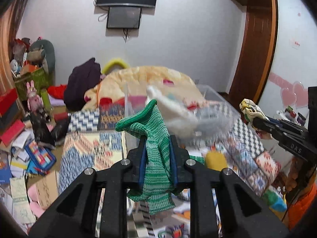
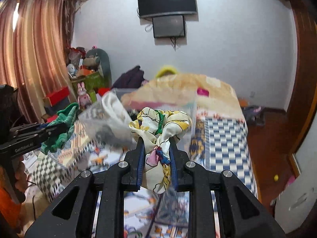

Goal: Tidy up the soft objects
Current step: 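Drop the green glove into the box with the left tool while the right tool drops the scrunchie in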

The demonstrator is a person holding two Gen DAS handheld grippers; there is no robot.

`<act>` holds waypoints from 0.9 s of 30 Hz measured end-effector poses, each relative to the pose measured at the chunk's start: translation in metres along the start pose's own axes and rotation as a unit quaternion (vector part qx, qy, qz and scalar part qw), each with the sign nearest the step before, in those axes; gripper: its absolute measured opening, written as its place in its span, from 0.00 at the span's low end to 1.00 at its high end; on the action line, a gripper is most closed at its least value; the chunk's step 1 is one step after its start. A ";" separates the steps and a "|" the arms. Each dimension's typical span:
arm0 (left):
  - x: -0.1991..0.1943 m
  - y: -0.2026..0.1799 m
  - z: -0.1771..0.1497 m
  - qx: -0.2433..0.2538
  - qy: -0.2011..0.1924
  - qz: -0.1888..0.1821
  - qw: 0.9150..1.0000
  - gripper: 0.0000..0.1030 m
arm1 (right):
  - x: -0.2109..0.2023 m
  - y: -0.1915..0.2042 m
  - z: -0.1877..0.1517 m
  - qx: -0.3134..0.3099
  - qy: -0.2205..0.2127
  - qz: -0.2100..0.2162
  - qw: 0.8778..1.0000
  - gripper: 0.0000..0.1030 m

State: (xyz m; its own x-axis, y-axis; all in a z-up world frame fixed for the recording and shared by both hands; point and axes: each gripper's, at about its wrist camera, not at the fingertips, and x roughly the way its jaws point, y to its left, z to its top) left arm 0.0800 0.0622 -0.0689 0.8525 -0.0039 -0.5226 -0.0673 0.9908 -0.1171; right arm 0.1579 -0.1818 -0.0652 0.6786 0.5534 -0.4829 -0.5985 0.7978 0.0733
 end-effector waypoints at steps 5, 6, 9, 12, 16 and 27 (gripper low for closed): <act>0.008 0.001 0.024 0.009 -0.018 0.019 1.000 0.20 | 0.009 0.006 0.024 -0.012 -0.021 0.006 1.000 0.20; 0.013 0.002 0.028 0.009 -0.017 0.023 1.000 0.20 | 0.012 0.008 0.025 -0.014 -0.023 0.007 1.000 0.20; 0.029 0.005 0.036 0.013 -0.012 0.037 0.999 0.20 | 0.025 0.011 0.034 -0.017 -0.024 0.015 0.999 0.20; 0.050 0.009 0.040 0.012 0.003 0.044 0.999 0.20 | 0.037 0.013 0.039 -0.017 -0.018 0.018 1.000 0.20; 0.073 0.010 0.043 0.014 0.020 0.043 0.999 0.20 | 0.058 0.014 0.046 -0.014 -0.002 0.021 1.000 0.20; 0.113 0.004 0.046 0.028 0.046 0.041 0.998 0.20 | 0.112 0.022 0.045 -0.031 0.065 0.015 0.997 0.20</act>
State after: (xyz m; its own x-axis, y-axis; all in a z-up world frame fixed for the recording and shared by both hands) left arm 0.1996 0.0720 -0.0897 0.7938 0.0684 -0.6043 -0.1039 0.9943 -0.0238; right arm 0.2400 -0.0914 -0.0790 0.6016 0.5384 -0.5902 -0.6463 0.7622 0.0366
